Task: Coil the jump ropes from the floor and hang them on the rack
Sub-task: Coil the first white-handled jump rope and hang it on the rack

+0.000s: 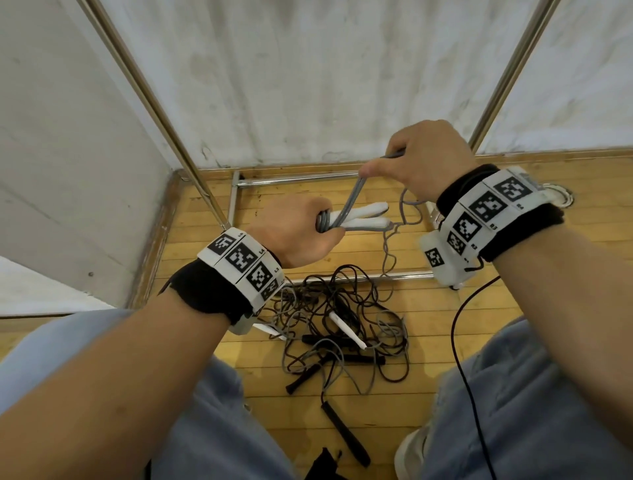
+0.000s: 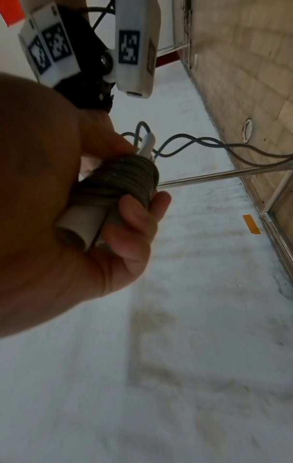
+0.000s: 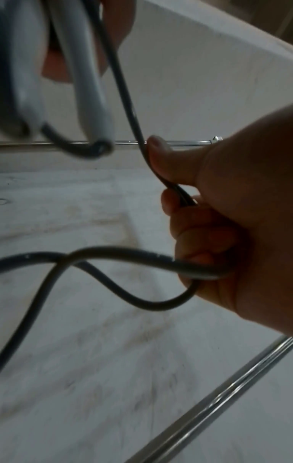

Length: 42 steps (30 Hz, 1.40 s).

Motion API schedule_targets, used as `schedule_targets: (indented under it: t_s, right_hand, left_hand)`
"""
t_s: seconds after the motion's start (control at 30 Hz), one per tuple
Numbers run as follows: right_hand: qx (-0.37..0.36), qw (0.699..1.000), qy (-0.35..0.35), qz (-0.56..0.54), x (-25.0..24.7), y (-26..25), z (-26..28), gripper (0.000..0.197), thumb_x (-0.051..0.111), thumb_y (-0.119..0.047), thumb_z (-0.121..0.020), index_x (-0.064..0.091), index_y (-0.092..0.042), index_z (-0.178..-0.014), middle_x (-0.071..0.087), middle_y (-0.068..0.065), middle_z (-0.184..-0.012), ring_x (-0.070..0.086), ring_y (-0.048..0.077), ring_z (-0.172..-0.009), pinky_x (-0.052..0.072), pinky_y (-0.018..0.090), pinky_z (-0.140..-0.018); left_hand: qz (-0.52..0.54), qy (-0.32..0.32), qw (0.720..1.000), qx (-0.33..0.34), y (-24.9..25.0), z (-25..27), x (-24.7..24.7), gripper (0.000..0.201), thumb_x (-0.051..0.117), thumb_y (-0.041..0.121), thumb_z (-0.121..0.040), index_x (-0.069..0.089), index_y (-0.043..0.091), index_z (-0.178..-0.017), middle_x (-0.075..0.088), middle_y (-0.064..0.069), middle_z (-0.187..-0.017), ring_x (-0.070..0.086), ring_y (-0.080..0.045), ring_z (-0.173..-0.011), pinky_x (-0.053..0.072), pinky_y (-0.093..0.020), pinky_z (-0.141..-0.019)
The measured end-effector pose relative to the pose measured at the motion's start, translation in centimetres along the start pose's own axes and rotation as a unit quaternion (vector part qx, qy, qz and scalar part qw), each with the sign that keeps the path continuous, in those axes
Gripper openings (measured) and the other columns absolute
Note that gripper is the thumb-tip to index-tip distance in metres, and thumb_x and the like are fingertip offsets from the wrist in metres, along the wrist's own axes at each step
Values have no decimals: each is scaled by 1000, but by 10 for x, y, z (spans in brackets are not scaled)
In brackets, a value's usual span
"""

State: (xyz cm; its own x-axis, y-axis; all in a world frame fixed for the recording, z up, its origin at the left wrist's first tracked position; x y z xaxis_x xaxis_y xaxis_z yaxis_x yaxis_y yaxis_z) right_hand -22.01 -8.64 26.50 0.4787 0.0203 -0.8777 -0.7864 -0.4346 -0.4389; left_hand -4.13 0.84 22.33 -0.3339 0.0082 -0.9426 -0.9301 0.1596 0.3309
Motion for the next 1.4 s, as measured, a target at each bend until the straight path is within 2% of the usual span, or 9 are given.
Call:
schedule_targets:
  t_s: [0.23, 0.37, 0.47, 0.6, 0.83, 1.03, 1.2, 1.3, 1.4]
  right_hand:
    - [15, 974, -120, -191, 10, 8, 0, 49, 69, -49, -76, 53, -10, -51, 28, -10, -36, 26, 8, -34, 23, 14, -37]
    - [54, 928, -172, -327, 25, 1, 1, 27, 47, -9, -96, 63, -16, -75, 51, -14, -47, 44, -2, -39, 35, 10, -44]
    - [16, 960, -172, -221, 39, -11, 8, 44, 43, -34, -97, 43, -26, -54, 40, -13, -48, 33, 2, -41, 31, 11, -46]
    - [45, 925, -227, -302, 56, -32, 24, 61, 24, -65, -92, 38, -21, -52, 35, -6, -49, 27, 14, -46, 28, 27, -48]
    - [-12, 964, -133, -230, 56, -44, 33, 22, 36, -39, -100, 47, -22, -91, 47, -12, -65, 41, 4, -53, 30, 18, -50]
    - [-48, 997, -2, 55, 55, -30, 21, 26, 49, -29, -96, 68, -16, -105, 56, 8, -100, 48, 26, -95, 41, 36, -80]
    - [52, 964, -128, -225, 60, -38, 22, 16, 58, -15, -90, 65, -19, -77, 57, -10, -67, 50, 5, -60, 39, 20, -59]
    - [49, 899, -228, -372, 57, -45, 29, 15, 56, -12, -92, 64, -15, -79, 64, -2, -70, 59, 14, -71, 48, 28, -76]
    - [21, 944, -158, -287, 55, -41, 25, 20, 44, -22, -98, 57, -21, -82, 51, -4, -64, 50, 17, -63, 41, 29, -64]
  left_hand:
    - [116, 52, 991, 50, 9, 12, -19, 20, 55, 41, -81, 61, 24, -85, 53, 8, -60, 49, -12, -57, 38, -31, -54]
    - [198, 95, 975, 30, 14, 14, -27, 33, 53, 40, -79, 62, 12, -93, 59, -3, -70, 53, -22, -62, 42, -40, -57]
    - [305, 137, 942, -19, 13, 11, -33, 37, 54, 35, -79, 60, 4, -98, 65, -14, -79, 60, -26, -66, 45, -38, -54]
    - [412, 171, 893, -58, 10, 7, -36, 35, 52, 29, -81, 54, -2, -97, 60, -9, -70, 52, -2, -47, 37, -14, -46]
    - [395, 222, 887, -87, 1, -1, -36, 12, 51, 26, -90, 49, 19, -99, 60, 2, -71, 50, -2, -47, 38, -20, -49]
    - [377, 185, 905, -65, 8, -3, -29, 15, 52, 23, -96, 49, 8, -96, 59, -7, -71, 50, -3, -47, 36, -15, -46]
    - [386, 167, 907, -39, 17, -4, -30, 21, 51, 33, -91, 49, 12, -91, 55, -12, -72, 47, -13, -52, 36, -25, -50]
    - [372, 206, 903, -54, 7, -5, -36, 14, 52, 34, -91, 45, 23, -84, 56, -8, -69, 48, -12, -50, 37, -31, -51]
    - [285, 251, 920, -99, -8, -7, -37, 16, 52, 39, -91, 49, 24, -95, 60, 0, -71, 52, -12, -55, 44, -33, -54]
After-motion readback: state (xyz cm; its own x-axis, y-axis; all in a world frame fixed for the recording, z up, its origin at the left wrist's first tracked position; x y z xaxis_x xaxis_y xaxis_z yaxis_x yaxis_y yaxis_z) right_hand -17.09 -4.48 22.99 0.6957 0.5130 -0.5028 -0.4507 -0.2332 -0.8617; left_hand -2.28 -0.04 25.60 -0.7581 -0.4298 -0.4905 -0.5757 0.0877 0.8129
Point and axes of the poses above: each hand's wrist, its own z-axis away from the middle knuckle, its own x-axis out of the palm, y = z × x, the point moved 1 cm from there along -z, towards the middle knuckle
